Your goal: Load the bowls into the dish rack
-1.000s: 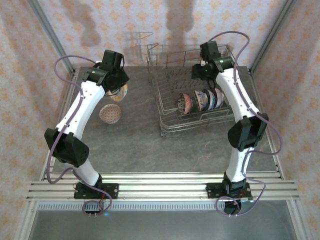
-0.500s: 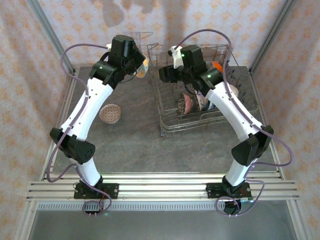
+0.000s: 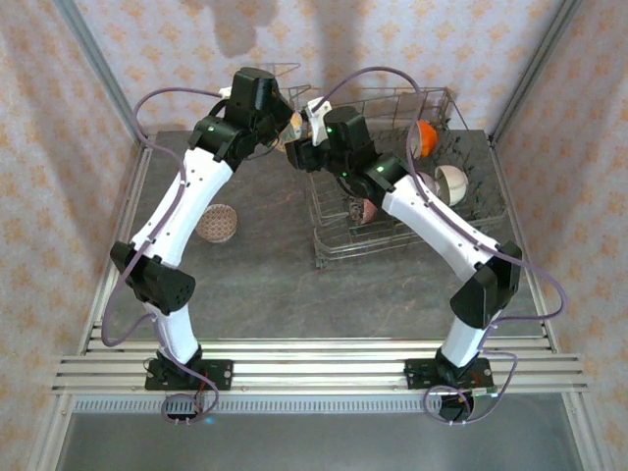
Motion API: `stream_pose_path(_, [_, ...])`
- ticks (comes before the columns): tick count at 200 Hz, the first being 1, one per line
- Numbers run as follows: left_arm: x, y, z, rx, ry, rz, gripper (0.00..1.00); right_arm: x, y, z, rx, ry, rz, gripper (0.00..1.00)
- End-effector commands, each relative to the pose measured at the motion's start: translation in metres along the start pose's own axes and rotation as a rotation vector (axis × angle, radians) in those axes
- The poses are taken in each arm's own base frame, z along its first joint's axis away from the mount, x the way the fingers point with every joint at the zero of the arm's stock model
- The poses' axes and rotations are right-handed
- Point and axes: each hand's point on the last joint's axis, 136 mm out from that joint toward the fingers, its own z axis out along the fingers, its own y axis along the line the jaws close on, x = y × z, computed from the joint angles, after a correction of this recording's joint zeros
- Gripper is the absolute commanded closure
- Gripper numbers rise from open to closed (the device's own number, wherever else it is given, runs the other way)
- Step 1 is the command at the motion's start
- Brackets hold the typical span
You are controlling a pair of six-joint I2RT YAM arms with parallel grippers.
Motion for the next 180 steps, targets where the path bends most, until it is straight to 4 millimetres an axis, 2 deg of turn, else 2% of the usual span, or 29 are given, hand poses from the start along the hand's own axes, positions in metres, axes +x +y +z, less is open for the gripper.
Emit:
stream_pose_path(1, [-0.022,-0.033,-0.018,0.11,-0.091,-0.054,1.0,-0.013,-0.016,0.013,0.143,-0.07,0.01,0.47])
stream_pose_path(32, [-0.024,-0.036,-0.019,0.119,-0.101,-0.073,1.0,-0.009,-0.024,0.029,0.204,-0.069,0.046,0.5])
stream_pose_path(105, [-0.026,-0.036,-0.017,0.111,-0.118,-0.113,1.0,-0.016,-0.034,0.038,0.36,-0.195,0.09,0.61])
stream_pose_path(135, [-0.024,-0.036,-0.014,0.111,-0.11,-0.117,1.0,-0.025,-0.043,0.037,0.428,-0.248,0.115,0.74])
stream_pose_path(180, [-0.02,-0.037,-0.011,0.119,-0.086,-0.107,1.0,-0.024,-0.056,0.037,0.524,-0.254,0.132,0.95])
